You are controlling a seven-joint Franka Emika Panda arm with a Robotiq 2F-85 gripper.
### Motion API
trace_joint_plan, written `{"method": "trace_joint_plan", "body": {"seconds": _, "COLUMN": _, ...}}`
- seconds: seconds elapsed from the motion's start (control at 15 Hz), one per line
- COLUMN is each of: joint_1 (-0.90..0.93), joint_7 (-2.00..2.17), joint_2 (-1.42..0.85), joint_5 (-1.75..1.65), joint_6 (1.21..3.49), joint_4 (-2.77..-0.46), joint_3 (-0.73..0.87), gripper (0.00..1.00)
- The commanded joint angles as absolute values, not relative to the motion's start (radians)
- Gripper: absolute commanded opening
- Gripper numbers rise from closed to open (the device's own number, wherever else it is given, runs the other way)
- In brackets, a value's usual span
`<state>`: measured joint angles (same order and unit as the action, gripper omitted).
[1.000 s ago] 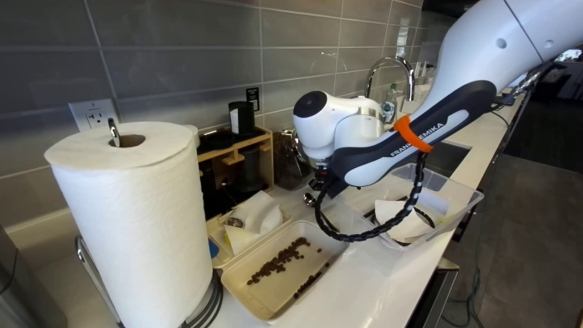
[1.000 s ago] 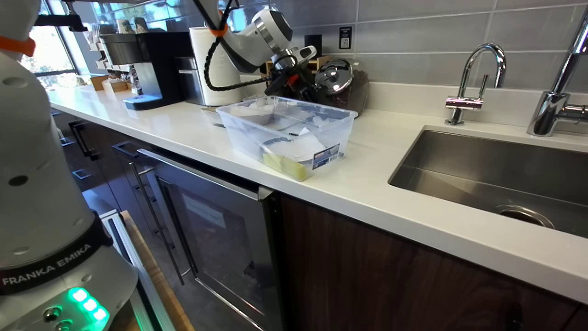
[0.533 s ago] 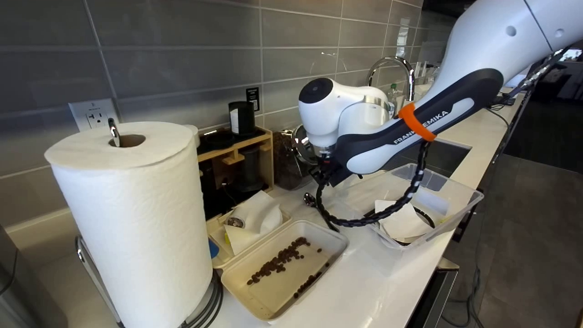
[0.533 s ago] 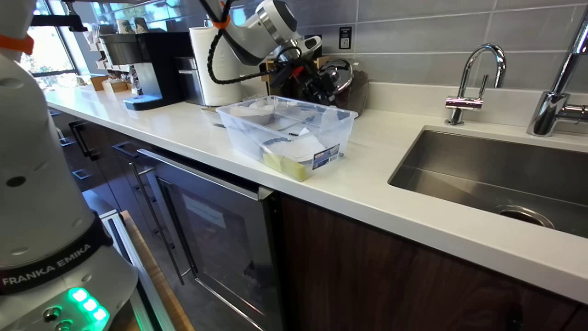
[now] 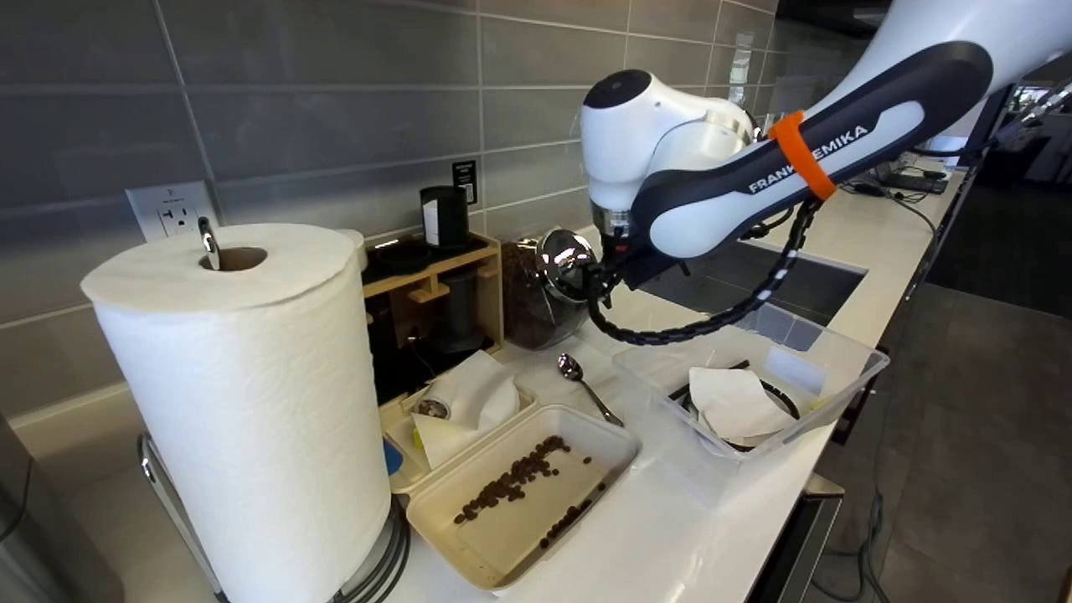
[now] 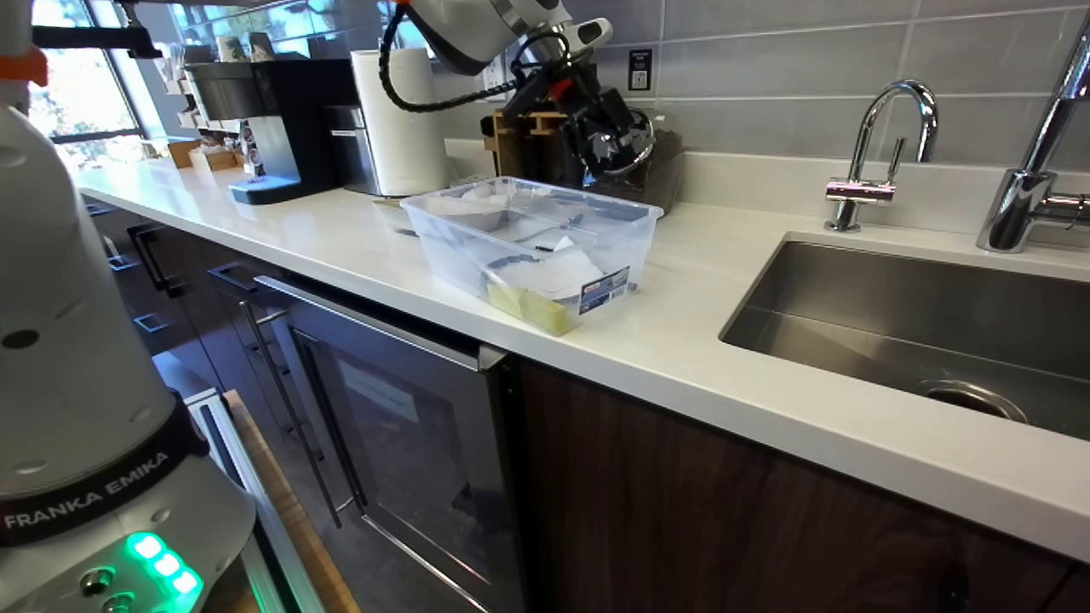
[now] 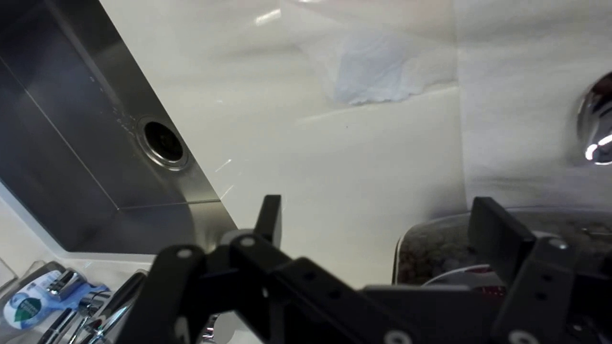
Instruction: Move the tissue to the right
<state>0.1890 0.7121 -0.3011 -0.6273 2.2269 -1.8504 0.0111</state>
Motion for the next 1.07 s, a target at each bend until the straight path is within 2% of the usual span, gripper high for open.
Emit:
{"method": "trace_joint_plan", "body": {"seconds": 0.0, "joint_1": 0.145, "joint_7": 0.560, "joint_2": -0.196, "joint_5": -0.436, "joint_6": 2.247, "joint_4": -1.942, "joint_3": -0.029, "gripper": 1.00}}
{"method": "trace_joint_plan", "body": {"seconds": 0.53, "joint_1": 0.102, "joint_7": 0.338, "joint_2": 0.024, "joint_5": -0.114, "joint_6": 2.186, "joint_4": -2.051, "joint_3": -0.034, "gripper": 1.00}}
{"method": "trace_joint_plan", "body": {"seconds": 1.0, "joint_1": 0.070, "joint_7": 0.209, "joint_2": 0.204, "joint_5": 0.010, "joint_6": 1.963, "joint_4": -2.053, "joint_3": -0.027, "gripper": 1.00}}
